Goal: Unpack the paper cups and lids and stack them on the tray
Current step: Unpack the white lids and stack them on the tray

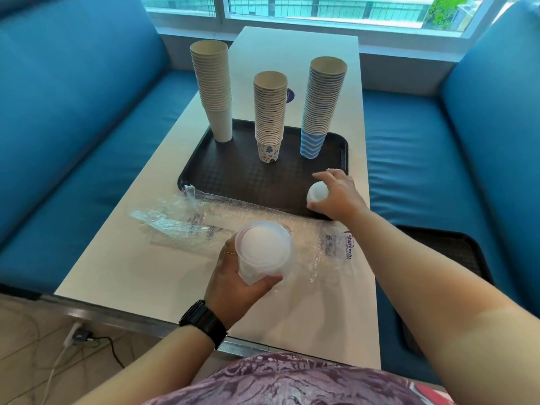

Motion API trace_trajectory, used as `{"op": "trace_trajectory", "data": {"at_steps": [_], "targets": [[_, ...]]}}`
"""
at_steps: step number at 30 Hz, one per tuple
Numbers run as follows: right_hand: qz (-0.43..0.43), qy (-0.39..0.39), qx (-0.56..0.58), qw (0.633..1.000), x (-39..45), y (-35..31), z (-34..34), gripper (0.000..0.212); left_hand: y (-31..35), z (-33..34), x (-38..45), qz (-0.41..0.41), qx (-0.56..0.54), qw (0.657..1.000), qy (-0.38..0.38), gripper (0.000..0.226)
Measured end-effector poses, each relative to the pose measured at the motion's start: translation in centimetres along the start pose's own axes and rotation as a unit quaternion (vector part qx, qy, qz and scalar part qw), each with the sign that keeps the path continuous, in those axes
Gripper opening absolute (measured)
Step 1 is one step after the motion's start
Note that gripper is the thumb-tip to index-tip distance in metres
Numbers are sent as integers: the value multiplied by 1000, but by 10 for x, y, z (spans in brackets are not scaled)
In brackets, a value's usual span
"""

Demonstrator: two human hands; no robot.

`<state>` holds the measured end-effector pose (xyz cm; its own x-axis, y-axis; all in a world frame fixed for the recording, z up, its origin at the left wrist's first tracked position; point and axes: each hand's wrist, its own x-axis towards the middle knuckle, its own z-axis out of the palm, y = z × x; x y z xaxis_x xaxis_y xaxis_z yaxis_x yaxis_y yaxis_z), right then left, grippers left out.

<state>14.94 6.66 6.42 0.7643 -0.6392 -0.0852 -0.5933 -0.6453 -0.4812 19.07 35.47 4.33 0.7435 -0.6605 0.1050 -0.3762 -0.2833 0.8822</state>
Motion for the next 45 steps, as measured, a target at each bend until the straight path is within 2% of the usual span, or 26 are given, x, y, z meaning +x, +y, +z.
{"op": "trace_trajectory", "data": {"at_steps": [2, 5, 7, 12, 16, 19, 24, 27, 31, 37, 45], "targets": [[8, -61, -60, 996, 10, -9, -6, 75, 1, 0, 0, 0, 2, 1000, 0, 88], [33, -141, -128, 981, 19, -16, -9, 65, 3, 0, 0, 3, 3, 1000, -1, 80], [47, -159, -139, 976, 19, -16, -8, 61, 3, 0, 0, 3, 3, 1000, 0, 78], [50, -151, -132, 978, 17, -15, -7, 67, 1, 0, 0, -17, -3, 1000, -5, 83], [31, -76, -63, 995, 5, -25, -16, 71, 4, 1, 0, -38, -9, 999, -4, 88], [-20, -52, -9, 998, -16, -52, -27, 62, 5, 3, 0, -36, -8, 999, -1, 92], [-125, -80, 19, 989, -77, -111, -46, 58, 10, 0, -1, -34, -6, 999, -3, 82], [-183, -118, -12, 976, -113, -137, -49, 68, 11, -1, -2, -20, 4, 1000, -4, 85], [-228, -139, -123, 956, -132, -154, -36, 82, 15, -4, -3, -24, 13, 999, -18, 100], [-242, -132, -201, 940, -141, -159, -25, 78, 18, -6, -4, -23, 23, 999, -20, 83], [-230, -149, -242, 931, -131, -165, -23, 75, 12, -3, -7, -47, 20, 999, -12, 99]]}}
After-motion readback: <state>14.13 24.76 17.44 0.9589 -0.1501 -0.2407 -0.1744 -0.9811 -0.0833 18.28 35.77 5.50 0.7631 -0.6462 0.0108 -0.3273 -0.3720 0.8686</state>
